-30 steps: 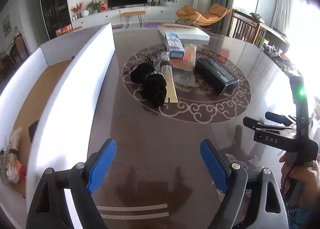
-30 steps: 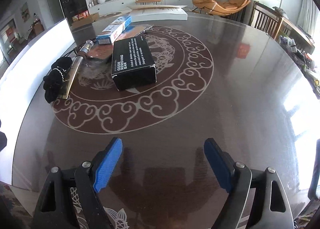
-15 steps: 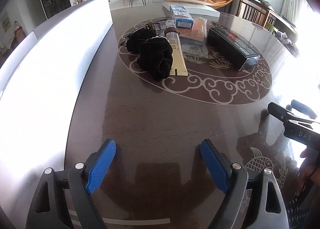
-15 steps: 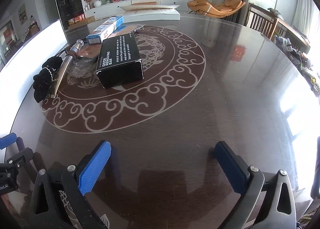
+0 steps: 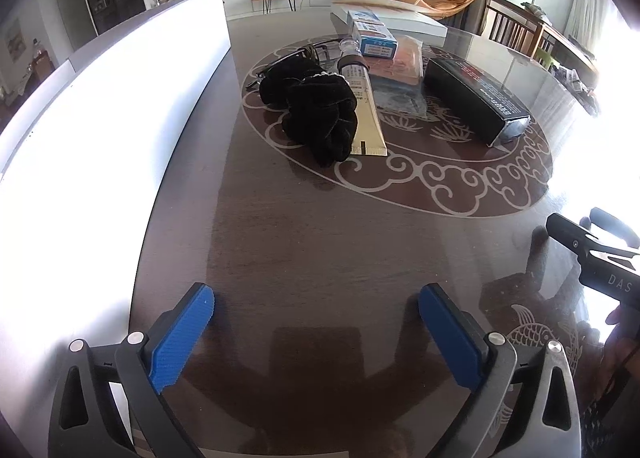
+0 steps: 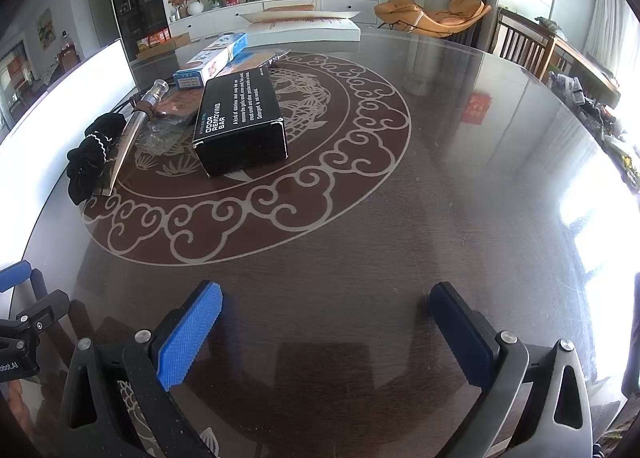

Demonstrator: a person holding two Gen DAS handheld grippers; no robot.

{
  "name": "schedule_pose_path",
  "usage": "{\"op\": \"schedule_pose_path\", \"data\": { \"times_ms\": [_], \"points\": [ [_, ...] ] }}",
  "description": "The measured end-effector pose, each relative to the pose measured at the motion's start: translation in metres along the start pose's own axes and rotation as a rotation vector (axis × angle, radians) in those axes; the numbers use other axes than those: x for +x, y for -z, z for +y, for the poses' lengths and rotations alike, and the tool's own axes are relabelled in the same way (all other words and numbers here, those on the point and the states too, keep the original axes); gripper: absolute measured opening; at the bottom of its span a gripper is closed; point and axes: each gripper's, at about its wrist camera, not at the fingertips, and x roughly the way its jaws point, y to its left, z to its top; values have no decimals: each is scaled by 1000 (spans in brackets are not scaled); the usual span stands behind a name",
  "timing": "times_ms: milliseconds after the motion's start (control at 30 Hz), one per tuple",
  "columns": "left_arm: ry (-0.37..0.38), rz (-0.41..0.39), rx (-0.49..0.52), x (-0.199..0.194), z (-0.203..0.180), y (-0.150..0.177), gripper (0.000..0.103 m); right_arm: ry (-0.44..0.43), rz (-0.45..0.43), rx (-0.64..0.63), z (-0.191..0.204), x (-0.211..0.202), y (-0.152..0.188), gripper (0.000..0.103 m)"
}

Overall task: Organize objects
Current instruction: 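Return the left tool to the table and grasp the black fuzzy hat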

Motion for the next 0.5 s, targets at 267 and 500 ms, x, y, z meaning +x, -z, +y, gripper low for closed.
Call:
{"op": "schedule_pose_path", "data": {
  "times_ms": [267,500],
  "points": [
    [24,-12,-66,15,5,-63,103,-1,0,-1,0,0,0,103],
    [44,-46,-121,43,13,-119,64,-1,-1,-1,0,0,0,103]
  ]
}}
